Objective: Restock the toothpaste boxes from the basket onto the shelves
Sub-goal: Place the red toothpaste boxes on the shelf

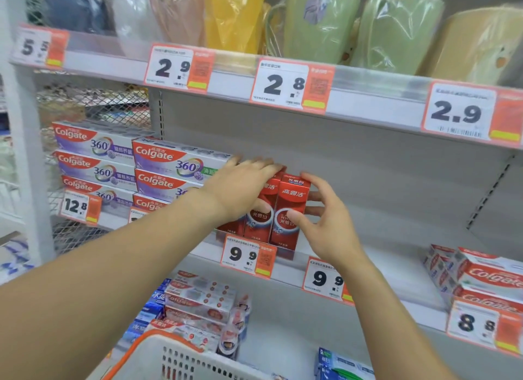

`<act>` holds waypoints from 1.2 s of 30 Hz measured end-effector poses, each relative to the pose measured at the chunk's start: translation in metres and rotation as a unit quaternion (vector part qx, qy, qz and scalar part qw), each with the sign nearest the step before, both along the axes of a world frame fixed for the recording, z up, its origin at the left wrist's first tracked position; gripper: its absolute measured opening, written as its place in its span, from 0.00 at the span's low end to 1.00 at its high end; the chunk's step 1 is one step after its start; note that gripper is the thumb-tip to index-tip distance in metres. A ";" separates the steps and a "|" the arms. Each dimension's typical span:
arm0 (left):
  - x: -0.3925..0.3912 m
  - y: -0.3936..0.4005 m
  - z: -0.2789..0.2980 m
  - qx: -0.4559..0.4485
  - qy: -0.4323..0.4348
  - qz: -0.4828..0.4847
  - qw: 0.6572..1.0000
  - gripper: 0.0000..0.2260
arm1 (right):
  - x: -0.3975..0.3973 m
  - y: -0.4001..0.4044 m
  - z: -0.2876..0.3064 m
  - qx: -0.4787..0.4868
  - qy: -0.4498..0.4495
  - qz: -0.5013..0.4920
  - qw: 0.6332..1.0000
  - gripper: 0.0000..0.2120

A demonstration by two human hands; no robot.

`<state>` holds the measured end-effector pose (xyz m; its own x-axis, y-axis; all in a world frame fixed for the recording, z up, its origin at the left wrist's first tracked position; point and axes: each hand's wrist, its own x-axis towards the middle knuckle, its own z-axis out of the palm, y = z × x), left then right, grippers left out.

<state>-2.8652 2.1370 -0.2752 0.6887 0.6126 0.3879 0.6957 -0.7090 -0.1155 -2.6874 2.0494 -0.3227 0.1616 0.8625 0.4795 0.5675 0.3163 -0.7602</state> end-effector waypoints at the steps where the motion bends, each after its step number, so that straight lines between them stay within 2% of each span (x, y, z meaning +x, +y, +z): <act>1: 0.000 0.000 0.000 0.002 -0.002 -0.002 1.000 0.37 | 0.000 0.000 0.000 -0.002 -0.002 -0.001 1.000 0.30; 13: -0.001 -0.007 0.004 0.010 0.042 0.026 0.999 0.38 | 0.001 0.002 0.006 -0.037 -0.022 -0.009 0.999 0.34; 19: -0.002 -0.013 0.008 0.070 0.060 0.044 0.995 0.38 | -0.001 -0.006 0.006 -0.067 -0.024 0.003 0.997 0.41; 22: -0.006 -0.025 0.009 0.110 -0.021 0.007 0.994 0.32 | 0.001 -0.012 0.006 -0.056 -0.037 -0.038 0.997 0.44; 24: -0.010 -0.041 -0.001 0.153 -0.153 -0.063 0.974 0.18 | 0.004 -0.018 0.006 0.012 -0.034 -0.090 0.995 0.36; 25: -0.013 -0.051 -0.010 0.161 -0.222 -0.092 0.957 0.11 | 0.003 -0.023 0.007 0.063 -0.036 -0.119 0.990 0.27; 27: -0.018 -0.071 -0.039 0.098 -0.310 -0.112 0.939 0.06 | 0.002 -0.036 0.010 0.161 -0.027 -0.163 0.973 0.08; 28: -0.019 -0.081 -0.059 0.035 -0.334 -0.107 0.936 0.05 | 0.000 -0.044 0.008 0.191 -0.018 -0.166 0.967 0.03; 30: -0.019 -0.094 -0.112 -0.097 -0.346 -0.070 0.930 0.05 | -0.007 -0.060 -0.006 0.189 -0.007 -0.142 0.971 0.03; 33: -0.022 -0.115 -0.206 -0.268 -0.284 0.000 0.921 0.07 | -0.024 -0.085 -0.065 0.065 -0.034 -0.067 0.995 0.03; 35: -0.029 -0.136 -0.267 -0.349 -0.225 0.026 0.909 0.09 | -0.031 -0.101 -0.123 -0.088 -0.060 -0.015 0.994 0.05; 36: -0.033 -0.147 -0.295 -0.375 -0.203 0.038 0.903 0.11 | -0.032 -0.109 -0.154 -0.171 -0.081 0.005 0.982 0.06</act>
<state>-2.8982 1.9898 -0.5700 0.5279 0.8475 0.0550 0.6221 -0.4300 0.6543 -2.7196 1.9407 -0.4766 0.0971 0.9789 0.1797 0.6878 0.0645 -0.7230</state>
